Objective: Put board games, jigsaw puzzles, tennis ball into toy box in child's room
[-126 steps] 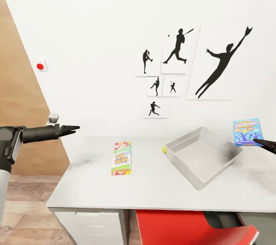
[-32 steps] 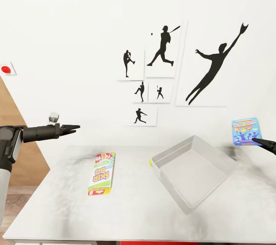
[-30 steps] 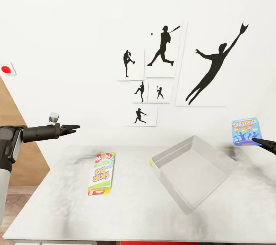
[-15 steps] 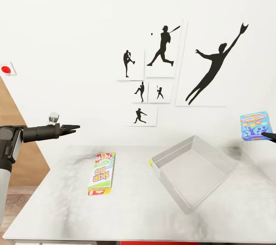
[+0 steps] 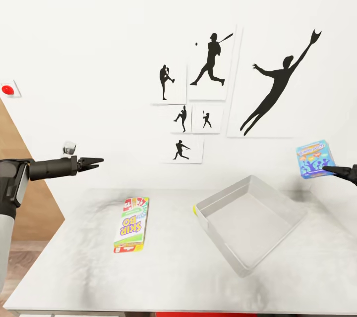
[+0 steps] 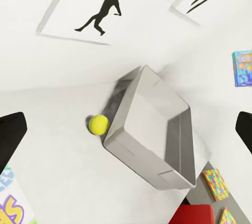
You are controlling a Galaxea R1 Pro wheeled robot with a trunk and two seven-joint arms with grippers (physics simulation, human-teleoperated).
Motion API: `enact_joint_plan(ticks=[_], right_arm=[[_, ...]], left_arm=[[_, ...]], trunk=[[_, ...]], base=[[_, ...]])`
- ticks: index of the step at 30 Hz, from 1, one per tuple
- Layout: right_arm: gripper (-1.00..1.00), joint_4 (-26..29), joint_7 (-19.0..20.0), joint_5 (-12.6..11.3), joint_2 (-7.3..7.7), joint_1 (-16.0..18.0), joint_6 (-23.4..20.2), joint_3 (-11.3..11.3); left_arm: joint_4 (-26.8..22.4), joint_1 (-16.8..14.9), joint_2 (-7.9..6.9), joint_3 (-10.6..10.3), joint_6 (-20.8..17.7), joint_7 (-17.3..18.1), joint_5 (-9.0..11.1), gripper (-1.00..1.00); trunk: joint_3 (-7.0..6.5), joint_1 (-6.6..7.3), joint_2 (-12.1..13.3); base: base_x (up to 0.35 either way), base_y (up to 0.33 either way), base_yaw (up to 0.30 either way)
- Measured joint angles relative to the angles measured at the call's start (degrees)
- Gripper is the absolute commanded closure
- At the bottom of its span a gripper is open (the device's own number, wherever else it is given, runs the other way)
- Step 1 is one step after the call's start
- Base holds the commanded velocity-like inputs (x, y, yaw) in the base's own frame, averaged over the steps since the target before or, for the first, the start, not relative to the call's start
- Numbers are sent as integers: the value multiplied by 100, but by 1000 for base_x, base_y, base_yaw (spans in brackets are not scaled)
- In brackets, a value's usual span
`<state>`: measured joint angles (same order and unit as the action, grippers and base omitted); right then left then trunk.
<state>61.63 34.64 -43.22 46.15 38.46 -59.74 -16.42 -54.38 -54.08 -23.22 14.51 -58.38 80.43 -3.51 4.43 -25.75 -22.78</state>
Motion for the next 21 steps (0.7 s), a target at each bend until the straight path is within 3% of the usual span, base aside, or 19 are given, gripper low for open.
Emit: enact_joint_plan(ticks=[6, 10, 13, 21], right_arm=[[100, 1, 187, -58, -271, 278, -1, 568], [100, -10, 734, -49, -372, 544, -6, 1478], [100, -41, 904, -10, -387, 607, -12, 1822], [100, -56, 1188, 30, -375, 580, -9, 2028]], left_arm=[[0, -18, 6, 0, -26, 8, 1, -100], [0, -26, 10, 0, -53, 16, 7, -100], [-1, -26, 10, -2, -58, 16, 12, -100], [-2, -26, 11, 1, -60, 18, 27, -100]], trunk=[[0, 0, 0], [0, 0, 0], [0, 0, 1], [0, 0, 0]], base=[[0, 0, 0], [0, 0, 0], [0, 0, 0], [0, 0, 0]])
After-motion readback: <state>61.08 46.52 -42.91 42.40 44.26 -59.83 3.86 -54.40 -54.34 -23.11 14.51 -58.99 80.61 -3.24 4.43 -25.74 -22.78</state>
